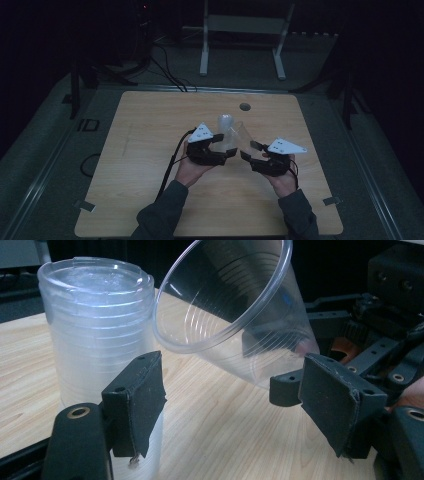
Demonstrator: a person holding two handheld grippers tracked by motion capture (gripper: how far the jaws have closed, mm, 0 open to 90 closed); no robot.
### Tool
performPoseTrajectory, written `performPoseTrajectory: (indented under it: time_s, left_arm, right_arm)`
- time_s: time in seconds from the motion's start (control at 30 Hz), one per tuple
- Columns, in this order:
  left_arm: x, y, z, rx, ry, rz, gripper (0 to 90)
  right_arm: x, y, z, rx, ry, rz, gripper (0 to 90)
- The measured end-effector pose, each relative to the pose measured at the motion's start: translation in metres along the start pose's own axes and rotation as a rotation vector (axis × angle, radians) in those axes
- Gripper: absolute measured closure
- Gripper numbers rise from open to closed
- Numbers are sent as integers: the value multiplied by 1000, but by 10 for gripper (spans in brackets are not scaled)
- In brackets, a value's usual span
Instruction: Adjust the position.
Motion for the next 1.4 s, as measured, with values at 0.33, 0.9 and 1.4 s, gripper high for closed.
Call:
performPoseTrajectory:
  time_s: [0.33,0.9,1.4]
  left_arm:
    - [-5,-3,1,8,46,-52,259]
    - [-10,-10,-5,58,96,-103,240]
    - [-15,-10,-10,89,121,-136,189]
  right_arm:
    - [-2,0,1,22,-14,-27,421]
    - [-9,3,6,36,-12,-88,421]
    - [-9,6,15,21,12,-112,421]
Point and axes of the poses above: each handheld gripper's, and its own axes: y roughly backward along the jaws, x roughly out of its underside, z roughly to its left, the point moved 10 cm from there along -y, roughly forward along the jaws, and after that the axes turned 13 degrees about x, right-handed, at the moved point
